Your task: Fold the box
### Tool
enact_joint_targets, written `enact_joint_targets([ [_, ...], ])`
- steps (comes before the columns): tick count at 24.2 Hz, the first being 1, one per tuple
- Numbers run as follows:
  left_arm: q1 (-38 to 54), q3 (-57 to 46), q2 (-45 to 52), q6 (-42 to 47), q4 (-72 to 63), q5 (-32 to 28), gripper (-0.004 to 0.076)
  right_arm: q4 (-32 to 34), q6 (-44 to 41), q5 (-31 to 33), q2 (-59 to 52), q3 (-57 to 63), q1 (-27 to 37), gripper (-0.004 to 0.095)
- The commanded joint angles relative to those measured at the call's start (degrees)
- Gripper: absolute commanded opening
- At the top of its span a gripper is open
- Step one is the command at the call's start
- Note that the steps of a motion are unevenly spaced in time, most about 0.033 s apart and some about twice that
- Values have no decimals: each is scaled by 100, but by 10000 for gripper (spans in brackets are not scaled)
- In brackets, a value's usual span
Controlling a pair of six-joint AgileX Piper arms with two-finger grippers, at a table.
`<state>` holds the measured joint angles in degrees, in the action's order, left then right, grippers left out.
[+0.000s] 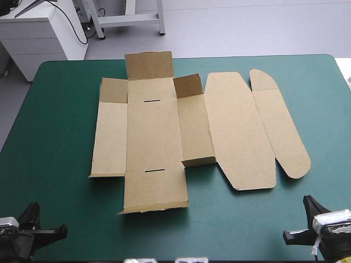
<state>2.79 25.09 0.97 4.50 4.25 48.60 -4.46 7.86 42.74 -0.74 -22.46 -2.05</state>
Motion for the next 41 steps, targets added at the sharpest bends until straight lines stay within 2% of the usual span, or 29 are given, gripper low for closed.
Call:
enact_joint_targets([
  [1,6,142,55,40,-8,-423,-8,15,29,-445,-135,-126,-10,-20],
  [15,6,142,55,40,-8,-423,-8,15,29,-445,-135,-126,-10,-20],
  [19,6,142,-139,40,8,-608,-8,15,29,-445,-135,-126,-10,-20],
  [22,6,217,-986,18,5,-608,-8,15,29,-445,-135,-126,-10,-20],
  [28,6,850,-3208,-13,33,-1060,-8,15,29,-445,-135,-126,-10,-20],
  [36,6,1712,-5341,-13,5,-1244,-8,15,29,-445,-135,-126,-10,-20],
  [41,6,1924,-6314,-23,-110,-1246,-8,15,29,-445,-135,-126,-10,-20],
])
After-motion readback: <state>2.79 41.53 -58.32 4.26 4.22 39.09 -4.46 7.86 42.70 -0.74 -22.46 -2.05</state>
